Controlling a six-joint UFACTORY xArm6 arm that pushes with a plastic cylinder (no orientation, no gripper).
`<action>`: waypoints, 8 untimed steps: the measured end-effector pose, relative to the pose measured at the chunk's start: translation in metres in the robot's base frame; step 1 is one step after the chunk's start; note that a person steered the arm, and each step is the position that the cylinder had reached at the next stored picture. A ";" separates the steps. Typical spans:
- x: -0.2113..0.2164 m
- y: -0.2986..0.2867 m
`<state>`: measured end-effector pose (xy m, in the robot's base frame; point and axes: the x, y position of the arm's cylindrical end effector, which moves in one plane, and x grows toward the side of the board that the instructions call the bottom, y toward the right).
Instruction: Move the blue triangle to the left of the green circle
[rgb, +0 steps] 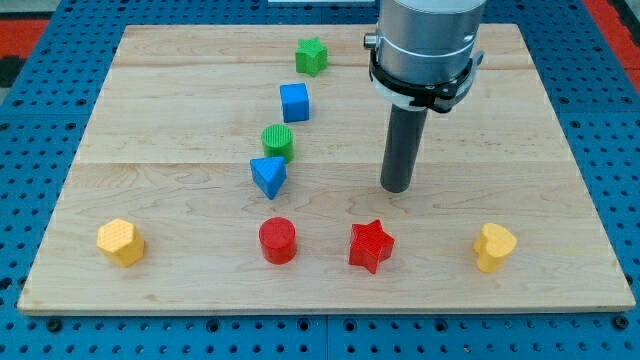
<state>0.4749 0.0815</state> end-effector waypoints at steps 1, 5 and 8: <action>0.000 0.000; -0.008 -0.001; -0.042 -0.056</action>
<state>0.4329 0.0252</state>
